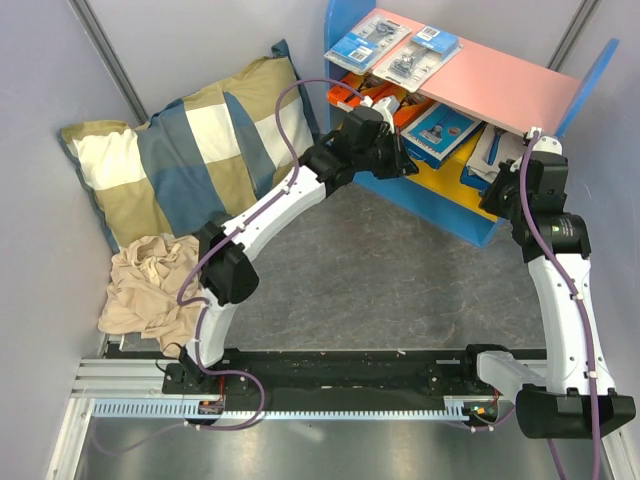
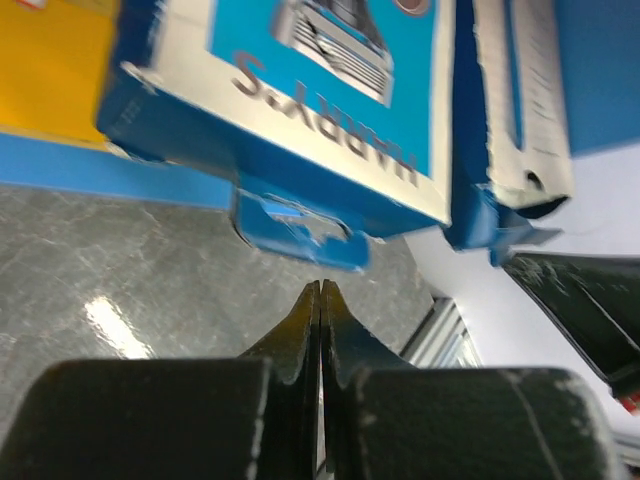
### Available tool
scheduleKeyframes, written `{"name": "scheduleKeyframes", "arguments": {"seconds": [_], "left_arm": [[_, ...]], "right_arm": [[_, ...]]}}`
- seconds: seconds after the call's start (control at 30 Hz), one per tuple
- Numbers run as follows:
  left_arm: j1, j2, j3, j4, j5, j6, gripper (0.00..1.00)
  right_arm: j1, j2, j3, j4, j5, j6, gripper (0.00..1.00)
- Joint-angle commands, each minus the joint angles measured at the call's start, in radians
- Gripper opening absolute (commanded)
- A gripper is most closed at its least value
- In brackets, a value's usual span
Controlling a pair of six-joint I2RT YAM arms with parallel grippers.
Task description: Place and organize the shaving razors onto the shelf
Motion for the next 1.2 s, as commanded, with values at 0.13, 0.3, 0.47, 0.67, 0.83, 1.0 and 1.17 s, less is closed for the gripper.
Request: {"name": "scheduleKeyframes", "arguments": {"seconds": [0.13, 0.3, 0.47, 0.67, 0.83, 1.0, 1.17], "left_arm": [[0.019, 0.096, 0.170, -0.048, 0.054, 0.023, 0.02], [0.011, 0.149, 0.227, -0.012, 0.080, -0.013, 0.02], [0.005, 0.169, 0.233, 0.026, 0.098, -0.046, 0.02], [-0.001, 0.192, 0.247, 0.072, 0.117, -0.073, 0.02], [-0.007, 0.215, 0.274, 0.090, 0.140, -0.089, 0.02], [-0.015, 0.184, 0.247, 0.098, 0.152, -0.057, 0.02], [-0.024, 0.045, 0.031, 0.201, 0.134, -0.028, 0.09]], "right_arm": [[-0.003, -0.026, 0.049, 0.017, -0.017, -0.012, 0.00], [-0.003, -0.036, 0.055, 0.014, -0.055, -0.013, 0.00], [-0.003, -0.047, 0.054, 0.014, -0.055, -0.021, 0.00], [-0.003, -0.042, 0.049, 0.013, -0.054, -0.021, 0.00], [-0.003, -0.049, 0.049, 0.014, -0.055, -0.023, 0.00], [-0.003, -0.055, 0.050, 0.013, -0.091, -0.026, 0.00], [-0.003, -0.070, 0.041, 0.030, -0.158, -0.035, 0.00]]}}
